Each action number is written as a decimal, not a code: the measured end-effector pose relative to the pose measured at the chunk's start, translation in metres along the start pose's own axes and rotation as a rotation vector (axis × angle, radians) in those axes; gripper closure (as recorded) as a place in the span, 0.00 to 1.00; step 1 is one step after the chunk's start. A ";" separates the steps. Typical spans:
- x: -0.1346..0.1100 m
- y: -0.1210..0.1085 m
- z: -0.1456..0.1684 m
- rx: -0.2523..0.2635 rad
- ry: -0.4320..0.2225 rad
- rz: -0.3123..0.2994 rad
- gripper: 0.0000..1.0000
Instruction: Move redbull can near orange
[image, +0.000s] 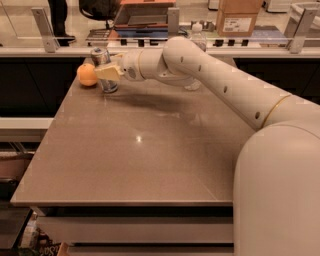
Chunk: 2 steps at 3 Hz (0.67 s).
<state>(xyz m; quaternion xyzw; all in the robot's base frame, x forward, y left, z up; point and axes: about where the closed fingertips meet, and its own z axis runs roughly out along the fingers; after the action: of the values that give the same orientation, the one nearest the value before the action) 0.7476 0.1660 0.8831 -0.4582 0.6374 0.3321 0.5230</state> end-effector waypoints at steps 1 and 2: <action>0.000 0.002 0.002 -0.005 0.000 0.000 0.83; 0.000 0.004 0.005 -0.009 0.000 0.000 0.61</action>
Offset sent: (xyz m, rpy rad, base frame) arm -0.0007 0.0024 -0.0004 0.0003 0.0009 0.0039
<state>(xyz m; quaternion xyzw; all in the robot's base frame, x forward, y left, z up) 0.7458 0.1718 0.8820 -0.4604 0.6358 0.3351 0.5210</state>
